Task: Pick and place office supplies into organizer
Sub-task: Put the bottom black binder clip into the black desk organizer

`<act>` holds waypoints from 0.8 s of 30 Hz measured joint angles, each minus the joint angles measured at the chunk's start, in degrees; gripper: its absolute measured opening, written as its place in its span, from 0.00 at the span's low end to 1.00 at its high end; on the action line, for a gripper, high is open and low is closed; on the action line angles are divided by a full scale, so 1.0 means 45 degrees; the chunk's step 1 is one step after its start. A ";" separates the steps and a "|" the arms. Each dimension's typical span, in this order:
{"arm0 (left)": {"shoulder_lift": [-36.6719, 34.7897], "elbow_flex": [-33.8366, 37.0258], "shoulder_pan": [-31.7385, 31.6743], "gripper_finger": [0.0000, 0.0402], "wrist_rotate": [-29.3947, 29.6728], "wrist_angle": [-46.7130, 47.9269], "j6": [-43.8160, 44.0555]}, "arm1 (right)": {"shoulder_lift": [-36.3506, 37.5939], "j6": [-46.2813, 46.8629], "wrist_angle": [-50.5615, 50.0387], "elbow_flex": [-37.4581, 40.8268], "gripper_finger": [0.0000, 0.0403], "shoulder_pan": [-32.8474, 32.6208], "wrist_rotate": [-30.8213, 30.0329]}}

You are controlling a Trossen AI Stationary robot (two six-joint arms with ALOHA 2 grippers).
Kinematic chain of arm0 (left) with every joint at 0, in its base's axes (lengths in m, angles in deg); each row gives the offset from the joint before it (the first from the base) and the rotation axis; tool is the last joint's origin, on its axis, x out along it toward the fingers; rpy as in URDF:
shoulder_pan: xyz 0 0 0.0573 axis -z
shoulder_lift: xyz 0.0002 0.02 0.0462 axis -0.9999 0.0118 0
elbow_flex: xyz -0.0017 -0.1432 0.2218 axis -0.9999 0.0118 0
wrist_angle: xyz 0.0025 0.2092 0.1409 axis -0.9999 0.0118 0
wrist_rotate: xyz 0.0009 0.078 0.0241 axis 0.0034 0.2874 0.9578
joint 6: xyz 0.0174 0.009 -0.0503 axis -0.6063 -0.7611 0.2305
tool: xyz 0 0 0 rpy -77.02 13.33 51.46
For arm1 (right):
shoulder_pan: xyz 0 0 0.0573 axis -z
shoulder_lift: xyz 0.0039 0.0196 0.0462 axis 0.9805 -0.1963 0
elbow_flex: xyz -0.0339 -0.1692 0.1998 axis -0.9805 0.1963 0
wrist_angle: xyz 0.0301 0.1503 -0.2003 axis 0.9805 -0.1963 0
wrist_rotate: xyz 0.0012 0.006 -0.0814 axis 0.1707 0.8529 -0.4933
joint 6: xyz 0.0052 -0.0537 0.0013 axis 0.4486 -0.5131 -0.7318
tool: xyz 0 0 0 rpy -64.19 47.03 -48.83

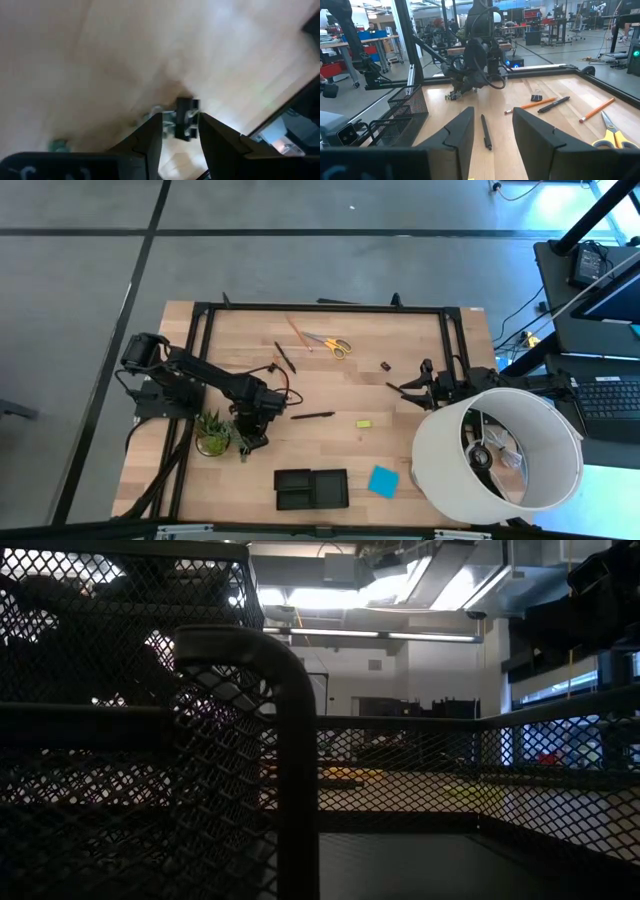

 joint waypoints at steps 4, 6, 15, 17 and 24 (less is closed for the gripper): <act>0.0000 0.0000 0.0061 0.25 -0.0433 -0.0217 0.0000 | 0.0000 0.0000 -0.0005 0.0000 0.34 0.0000 0.0000; 0.0000 0.0000 0.0137 0.23 -0.0446 -0.0198 0.0000 | 0.0000 0.0000 -0.0005 0.0004 0.34 0.0004 0.0000; 0.0000 0.0000 0.0505 0.14 -0.0248 -0.0200 0.0005 | 0.0000 -0.0034 -0.0010 -0.0001 0.34 0.0000 0.0000; 0.0000 0.0000 0.0520 0.11 -0.0091 -0.0204 -0.0019 | 0.0000 -0.0046 -0.0008 0.0001 0.34 0.0001 0.0000; -0.0029 -0.0015 0.0520 0.02 0.0926 -0.0407 -0.0570 | 0.0000 -0.0053 -0.0005 0.0001 0.34 -0.0001 0.0000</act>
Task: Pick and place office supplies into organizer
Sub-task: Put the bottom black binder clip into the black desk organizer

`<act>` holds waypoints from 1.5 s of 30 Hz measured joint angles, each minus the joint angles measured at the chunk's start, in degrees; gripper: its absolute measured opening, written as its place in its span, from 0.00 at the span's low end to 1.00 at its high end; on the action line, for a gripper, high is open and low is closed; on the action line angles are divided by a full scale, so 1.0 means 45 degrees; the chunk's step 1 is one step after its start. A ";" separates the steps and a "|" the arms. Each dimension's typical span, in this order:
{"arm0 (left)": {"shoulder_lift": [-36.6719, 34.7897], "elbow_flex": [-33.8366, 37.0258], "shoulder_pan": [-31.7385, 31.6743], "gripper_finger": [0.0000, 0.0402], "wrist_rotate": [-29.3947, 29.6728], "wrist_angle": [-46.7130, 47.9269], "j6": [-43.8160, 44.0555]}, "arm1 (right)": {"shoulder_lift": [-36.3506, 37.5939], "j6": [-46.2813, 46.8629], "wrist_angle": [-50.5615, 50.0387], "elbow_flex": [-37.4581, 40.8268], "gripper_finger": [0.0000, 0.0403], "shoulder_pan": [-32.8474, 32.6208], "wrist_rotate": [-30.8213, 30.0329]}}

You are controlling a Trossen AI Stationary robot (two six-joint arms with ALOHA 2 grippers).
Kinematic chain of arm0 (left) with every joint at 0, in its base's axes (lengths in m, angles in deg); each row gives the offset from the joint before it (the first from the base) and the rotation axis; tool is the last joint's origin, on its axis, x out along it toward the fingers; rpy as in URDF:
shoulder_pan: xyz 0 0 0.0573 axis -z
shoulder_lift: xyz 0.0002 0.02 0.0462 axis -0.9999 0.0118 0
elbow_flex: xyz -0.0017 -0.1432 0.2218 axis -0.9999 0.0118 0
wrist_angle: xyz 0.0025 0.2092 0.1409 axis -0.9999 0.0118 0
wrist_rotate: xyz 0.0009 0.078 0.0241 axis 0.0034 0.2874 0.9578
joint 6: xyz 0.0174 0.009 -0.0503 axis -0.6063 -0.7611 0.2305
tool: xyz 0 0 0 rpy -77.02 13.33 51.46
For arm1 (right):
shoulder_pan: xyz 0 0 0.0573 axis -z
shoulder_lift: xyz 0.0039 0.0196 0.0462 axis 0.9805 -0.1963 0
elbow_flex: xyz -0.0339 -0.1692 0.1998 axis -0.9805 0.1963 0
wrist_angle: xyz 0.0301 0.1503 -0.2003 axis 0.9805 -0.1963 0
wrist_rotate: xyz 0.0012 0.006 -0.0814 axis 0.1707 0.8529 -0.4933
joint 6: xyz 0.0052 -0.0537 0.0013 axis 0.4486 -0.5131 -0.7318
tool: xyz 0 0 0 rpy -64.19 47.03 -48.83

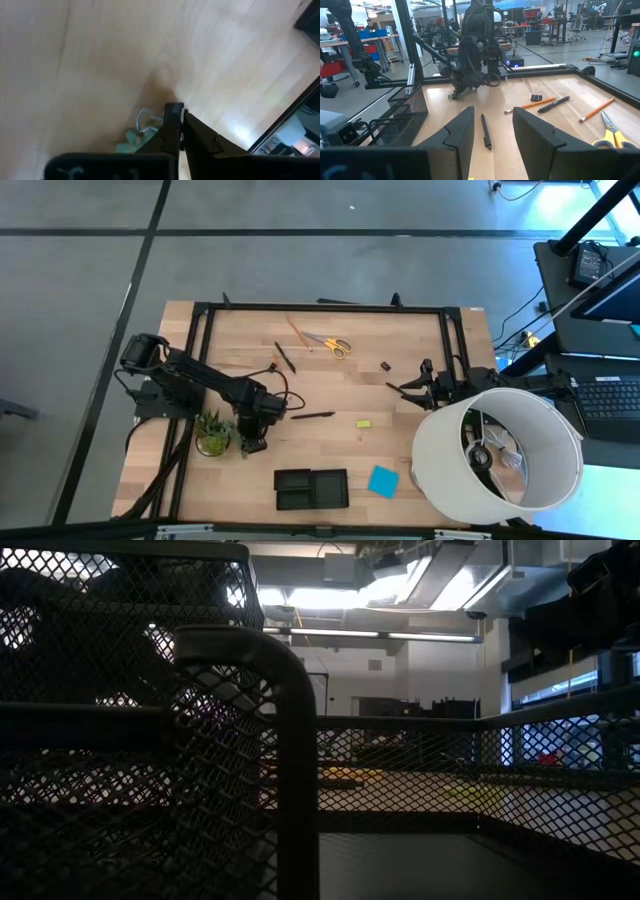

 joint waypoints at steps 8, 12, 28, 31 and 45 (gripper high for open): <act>-0.0237 0.0023 0.0087 0.01 0.0101 -0.0196 -0.1638 | 0.0000 0.0000 -0.0003 0.0002 0.34 0.0001 0.0000; -0.1088 0.0039 0.0100 0.01 -0.0070 -0.0060 -0.1751 | 0.0000 0.0000 0.0000 -0.0001 0.34 0.0004 0.0000; -0.6358 0.0034 0.5095 0.01 0.6896 -0.5038 -0.2536 | 0.0000 0.0049 -0.0004 0.0002 0.34 0.0000 0.0000; -0.6143 0.0027 0.6647 0.01 0.9057 -0.6880 -0.4120 | 0.0000 0.0049 0.0000 0.0002 0.34 0.0002 0.0000; -0.1361 0.0010 0.8338 0.01 1.1584 -1.3368 -0.7211 | -0.0005 0.0383 0.0000 0.0000 0.34 0.0004 0.0001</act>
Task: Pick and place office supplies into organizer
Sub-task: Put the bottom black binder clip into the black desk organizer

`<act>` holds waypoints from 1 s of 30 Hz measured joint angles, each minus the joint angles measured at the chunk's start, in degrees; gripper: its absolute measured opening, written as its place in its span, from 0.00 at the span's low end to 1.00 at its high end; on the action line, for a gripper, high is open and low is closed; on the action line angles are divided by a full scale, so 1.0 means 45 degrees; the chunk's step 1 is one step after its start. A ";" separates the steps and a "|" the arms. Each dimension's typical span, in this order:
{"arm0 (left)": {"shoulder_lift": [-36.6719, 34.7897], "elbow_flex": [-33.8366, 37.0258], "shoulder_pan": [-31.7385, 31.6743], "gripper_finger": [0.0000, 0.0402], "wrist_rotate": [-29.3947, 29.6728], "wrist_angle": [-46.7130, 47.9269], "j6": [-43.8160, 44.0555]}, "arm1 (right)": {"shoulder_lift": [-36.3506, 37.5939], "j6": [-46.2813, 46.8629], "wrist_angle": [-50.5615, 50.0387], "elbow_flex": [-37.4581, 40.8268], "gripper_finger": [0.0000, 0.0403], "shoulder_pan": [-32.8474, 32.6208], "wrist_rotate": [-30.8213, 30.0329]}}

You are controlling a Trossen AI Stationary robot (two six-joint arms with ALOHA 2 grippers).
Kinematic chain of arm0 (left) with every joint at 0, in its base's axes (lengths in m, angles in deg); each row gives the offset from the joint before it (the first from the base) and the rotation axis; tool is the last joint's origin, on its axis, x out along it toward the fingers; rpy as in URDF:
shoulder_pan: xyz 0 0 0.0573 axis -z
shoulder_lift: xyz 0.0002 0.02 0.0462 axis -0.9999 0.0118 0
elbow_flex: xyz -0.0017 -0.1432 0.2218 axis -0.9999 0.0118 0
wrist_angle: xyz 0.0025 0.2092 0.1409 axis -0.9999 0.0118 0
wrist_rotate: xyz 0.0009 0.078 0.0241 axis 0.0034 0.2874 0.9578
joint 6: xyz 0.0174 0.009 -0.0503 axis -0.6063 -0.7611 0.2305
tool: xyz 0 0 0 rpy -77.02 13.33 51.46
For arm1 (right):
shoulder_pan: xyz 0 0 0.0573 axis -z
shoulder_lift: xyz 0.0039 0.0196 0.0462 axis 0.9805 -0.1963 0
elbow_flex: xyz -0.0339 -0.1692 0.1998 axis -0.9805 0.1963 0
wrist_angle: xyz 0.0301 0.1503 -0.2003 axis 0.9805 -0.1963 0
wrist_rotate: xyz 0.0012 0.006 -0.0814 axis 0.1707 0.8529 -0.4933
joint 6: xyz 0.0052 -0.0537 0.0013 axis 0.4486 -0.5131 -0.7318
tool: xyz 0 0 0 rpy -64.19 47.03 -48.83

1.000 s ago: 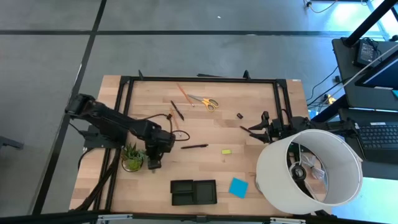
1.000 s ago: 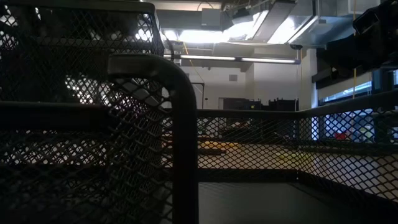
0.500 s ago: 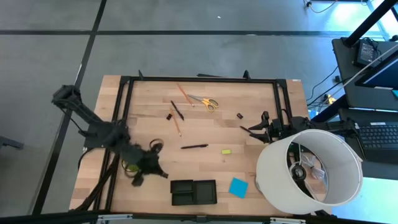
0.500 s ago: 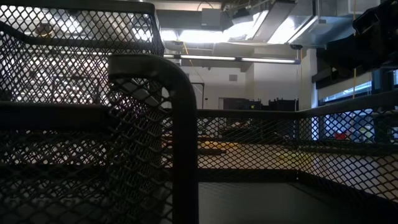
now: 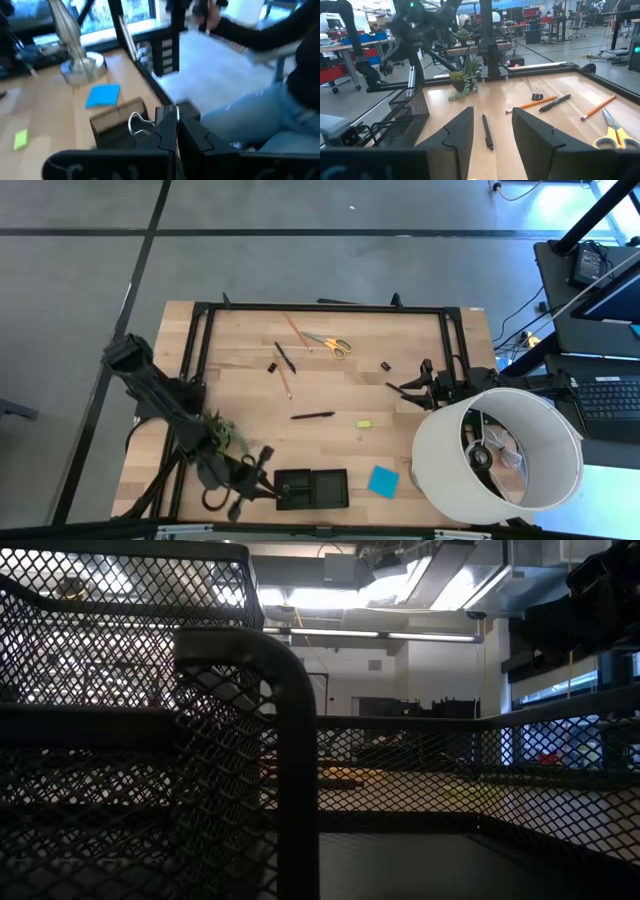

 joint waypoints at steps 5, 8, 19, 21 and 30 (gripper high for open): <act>0.1001 0.0000 -0.0330 0.01 -0.0290 -0.0036 -0.0753 | 0.0000 -0.0019 0.0000 0.0002 0.34 0.0001 0.0000; 0.1447 0.0000 -0.0430 0.01 -0.0869 -0.0301 -0.0894 | 0.0002 -0.0022 0.0000 -0.0002 0.34 -0.0002 -0.0001; 0.2585 -0.0005 -0.0416 0.00 -0.1818 -0.0554 -0.1700 | 0.0000 -0.0009 0.0000 0.0001 0.34 0.0000 0.0003; 0.2694 -0.0029 -0.0420 0.00 -0.1823 -0.0612 -0.1646 | 0.0000 -0.0009 0.0000 0.0000 0.34 -0.0002 0.0002; 0.2908 0.0028 -0.0461 0.00 -0.2441 -0.0029 -0.1206 | 0.0000 -0.0023 0.0000 -0.0002 0.34 0.0001 -0.0001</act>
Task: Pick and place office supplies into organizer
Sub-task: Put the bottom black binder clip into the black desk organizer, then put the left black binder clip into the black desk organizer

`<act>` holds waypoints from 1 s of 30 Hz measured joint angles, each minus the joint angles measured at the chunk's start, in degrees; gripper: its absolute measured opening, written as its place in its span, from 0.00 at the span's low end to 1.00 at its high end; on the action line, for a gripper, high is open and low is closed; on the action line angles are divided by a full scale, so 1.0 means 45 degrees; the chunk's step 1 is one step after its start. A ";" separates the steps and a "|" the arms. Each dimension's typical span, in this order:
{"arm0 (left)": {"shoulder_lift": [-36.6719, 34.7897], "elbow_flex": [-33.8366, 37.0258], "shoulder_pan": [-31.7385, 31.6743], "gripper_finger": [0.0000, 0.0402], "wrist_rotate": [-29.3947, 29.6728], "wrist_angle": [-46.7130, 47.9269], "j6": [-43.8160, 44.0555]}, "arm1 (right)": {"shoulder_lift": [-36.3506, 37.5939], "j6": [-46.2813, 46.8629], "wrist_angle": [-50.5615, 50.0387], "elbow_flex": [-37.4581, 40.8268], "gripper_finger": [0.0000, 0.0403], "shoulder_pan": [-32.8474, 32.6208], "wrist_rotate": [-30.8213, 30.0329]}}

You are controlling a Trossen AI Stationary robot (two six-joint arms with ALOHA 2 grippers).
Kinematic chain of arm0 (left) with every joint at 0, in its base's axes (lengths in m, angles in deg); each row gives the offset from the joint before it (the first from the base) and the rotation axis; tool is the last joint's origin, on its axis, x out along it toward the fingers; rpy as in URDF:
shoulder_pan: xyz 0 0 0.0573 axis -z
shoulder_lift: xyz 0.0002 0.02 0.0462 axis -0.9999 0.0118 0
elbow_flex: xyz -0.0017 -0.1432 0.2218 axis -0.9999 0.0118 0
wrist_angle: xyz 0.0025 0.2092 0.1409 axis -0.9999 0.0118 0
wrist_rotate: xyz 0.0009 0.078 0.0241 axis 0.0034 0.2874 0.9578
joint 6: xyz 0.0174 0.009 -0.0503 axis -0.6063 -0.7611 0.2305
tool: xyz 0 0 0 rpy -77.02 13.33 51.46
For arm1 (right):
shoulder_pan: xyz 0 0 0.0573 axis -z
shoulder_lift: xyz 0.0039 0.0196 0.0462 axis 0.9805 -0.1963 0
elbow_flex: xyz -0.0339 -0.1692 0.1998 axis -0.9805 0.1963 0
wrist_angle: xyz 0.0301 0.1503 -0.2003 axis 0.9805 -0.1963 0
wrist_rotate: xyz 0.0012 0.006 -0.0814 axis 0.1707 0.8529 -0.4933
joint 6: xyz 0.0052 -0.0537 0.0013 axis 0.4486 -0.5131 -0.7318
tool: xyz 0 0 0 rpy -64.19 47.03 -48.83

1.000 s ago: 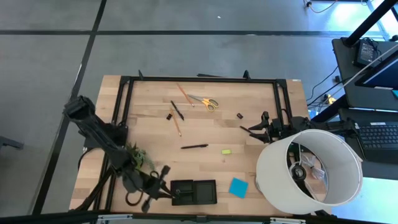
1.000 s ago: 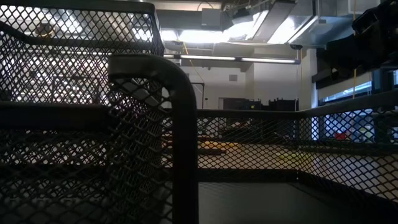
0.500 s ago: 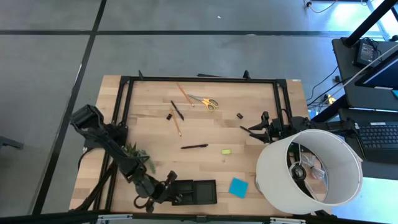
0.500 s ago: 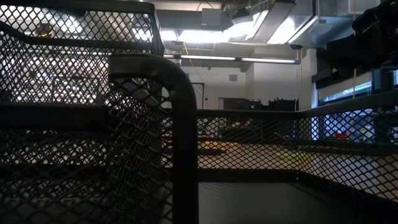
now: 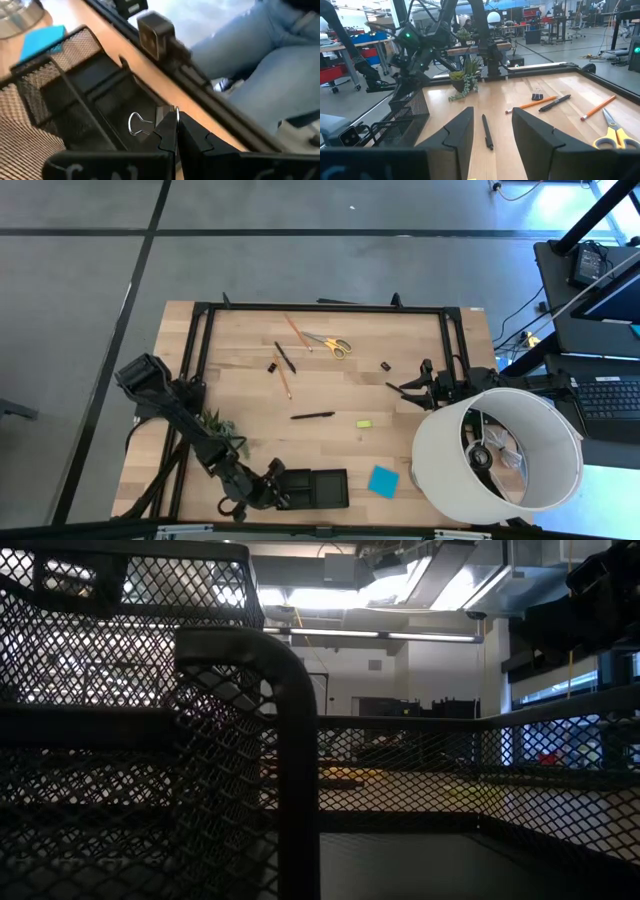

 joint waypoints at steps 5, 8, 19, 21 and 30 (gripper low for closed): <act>0.0551 -0.0008 -0.0192 0.00 0.0276 -0.0083 0.0075 | 0.0000 0.0008 -0.0005 0.0002 0.34 -0.0002 0.0005; 0.0715 -0.0021 -0.0345 0.00 0.0003 -0.0235 0.0247 | 0.0000 0.0015 -0.0005 0.0000 0.34 -0.0005 0.0000; 0.0673 -0.0018 -0.0489 0.05 0.0045 -0.0098 0.0833 | 0.0000 0.0011 -0.0003 0.0001 0.34 -0.0005 0.0001; 0.0651 -0.0018 -0.0484 0.08 0.0054 -0.0094 0.0886 | 0.0000 0.0015 -0.0005 0.0002 0.34 -0.0004 0.0004; -0.0502 -0.0018 -0.0484 0.18 0.0020 0.0506 0.1053 | 0.0000 0.0049 0.0000 0.0004 0.34 -0.0002 0.0005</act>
